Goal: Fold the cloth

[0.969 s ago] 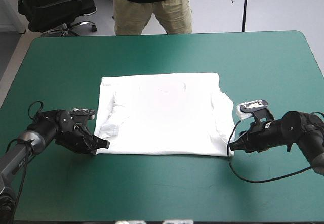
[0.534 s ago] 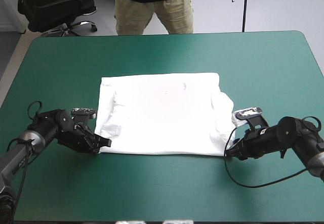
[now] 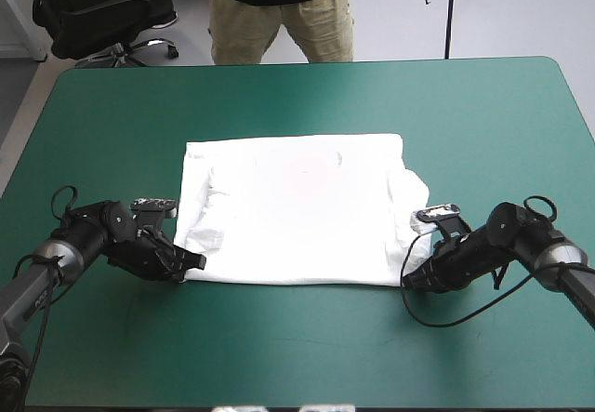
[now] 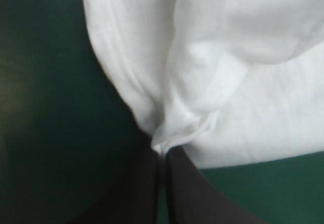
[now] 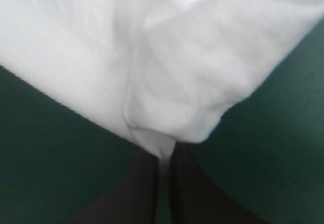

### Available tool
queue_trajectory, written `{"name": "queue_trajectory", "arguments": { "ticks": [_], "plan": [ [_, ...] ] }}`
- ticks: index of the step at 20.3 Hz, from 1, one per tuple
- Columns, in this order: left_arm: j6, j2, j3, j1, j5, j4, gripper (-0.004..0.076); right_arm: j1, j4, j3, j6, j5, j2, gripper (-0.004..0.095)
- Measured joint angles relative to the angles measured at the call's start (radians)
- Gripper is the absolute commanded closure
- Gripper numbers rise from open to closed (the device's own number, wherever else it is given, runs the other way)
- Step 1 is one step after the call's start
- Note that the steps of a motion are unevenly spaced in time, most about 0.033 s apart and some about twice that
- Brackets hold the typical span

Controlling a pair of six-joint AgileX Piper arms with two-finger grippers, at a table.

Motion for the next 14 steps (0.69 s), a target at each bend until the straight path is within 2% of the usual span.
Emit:
{"name": "queue_trajectory", "arguments": {
  "ticks": [2,6,12,14],
  "plan": [
    [-0.001,0.000,0.000,0.000,-0.001,0.003,0.0741,0.000,0.021,0.000,-0.024,-0.001,-0.007,0.0919],
    [-0.017,-0.040,0.013,-0.003,0.003,0.029,0.0741,0.000,-0.033,0.000,0.019,0.013,-0.101,0.0919],
    [-0.024,-0.202,0.024,-0.006,0.180,0.042,0.0741,0.000,-0.051,0.000,0.082,0.160,-0.309,0.0920],
    [-0.024,-0.247,0.010,-0.006,0.211,0.047,0.0741,0.000,-0.059,-0.001,0.099,0.186,-0.338,0.0921]
  ]
}}
